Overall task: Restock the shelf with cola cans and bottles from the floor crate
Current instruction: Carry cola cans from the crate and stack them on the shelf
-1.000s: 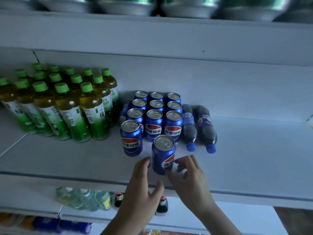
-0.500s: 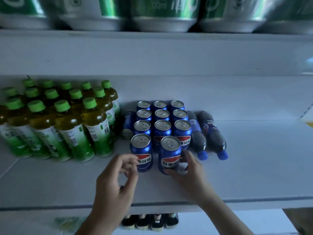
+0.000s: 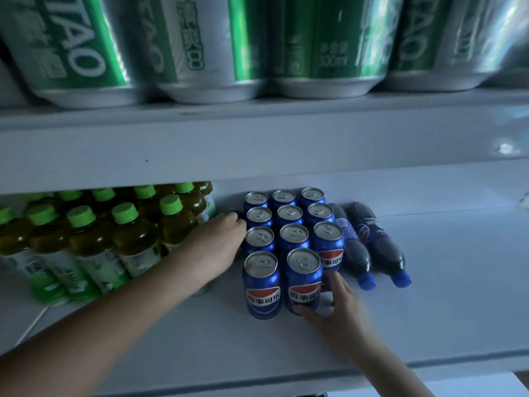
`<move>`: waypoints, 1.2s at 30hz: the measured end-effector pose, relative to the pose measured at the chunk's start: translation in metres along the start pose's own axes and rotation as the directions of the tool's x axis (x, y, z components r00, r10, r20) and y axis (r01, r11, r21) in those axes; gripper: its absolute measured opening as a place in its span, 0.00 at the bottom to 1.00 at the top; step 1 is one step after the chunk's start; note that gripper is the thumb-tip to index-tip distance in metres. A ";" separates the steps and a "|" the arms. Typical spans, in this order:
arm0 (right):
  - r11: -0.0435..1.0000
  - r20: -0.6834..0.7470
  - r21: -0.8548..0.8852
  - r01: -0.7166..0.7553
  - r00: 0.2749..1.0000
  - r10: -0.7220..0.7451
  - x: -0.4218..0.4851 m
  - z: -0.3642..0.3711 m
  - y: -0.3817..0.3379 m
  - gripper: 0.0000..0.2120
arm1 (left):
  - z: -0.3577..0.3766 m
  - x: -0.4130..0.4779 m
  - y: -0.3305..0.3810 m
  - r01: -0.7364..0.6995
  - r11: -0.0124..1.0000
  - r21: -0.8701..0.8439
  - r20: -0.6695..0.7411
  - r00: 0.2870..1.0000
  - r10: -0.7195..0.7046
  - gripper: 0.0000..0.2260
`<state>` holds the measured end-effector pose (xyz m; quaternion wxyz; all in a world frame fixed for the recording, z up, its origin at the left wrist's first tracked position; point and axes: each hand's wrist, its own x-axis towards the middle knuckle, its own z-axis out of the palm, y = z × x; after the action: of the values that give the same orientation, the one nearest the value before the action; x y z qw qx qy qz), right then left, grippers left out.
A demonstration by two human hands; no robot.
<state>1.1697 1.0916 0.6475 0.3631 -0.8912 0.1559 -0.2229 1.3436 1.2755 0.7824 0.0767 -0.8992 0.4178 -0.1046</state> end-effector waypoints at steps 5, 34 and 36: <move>0.998 0.076 -0.060 0.009 0.997 -0.004 -0.001 -0.006 -0.002 0.37 | -0.005 0.042 0.006 -0.021 0.970 0.243 0.262 0.964 -0.044 0.07; 0.996 -0.002 0.069 0.051 0.999 -0.051 -0.006 -0.007 -0.001 0.25 | -0.021 0.098 -0.021 -0.006 0.951 0.308 0.170 0.984 -0.048 0.07; 0.995 -0.004 0.084 0.055 0.999 -0.054 -0.006 -0.008 -0.001 0.25 | -0.012 0.103 -0.025 0.007 0.960 0.281 0.157 0.986 -0.054 0.07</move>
<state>1.1606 1.0908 0.6518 0.3941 -0.8788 0.1222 -0.2398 1.4238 1.2121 0.8120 0.2352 -0.8913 0.3772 -0.0897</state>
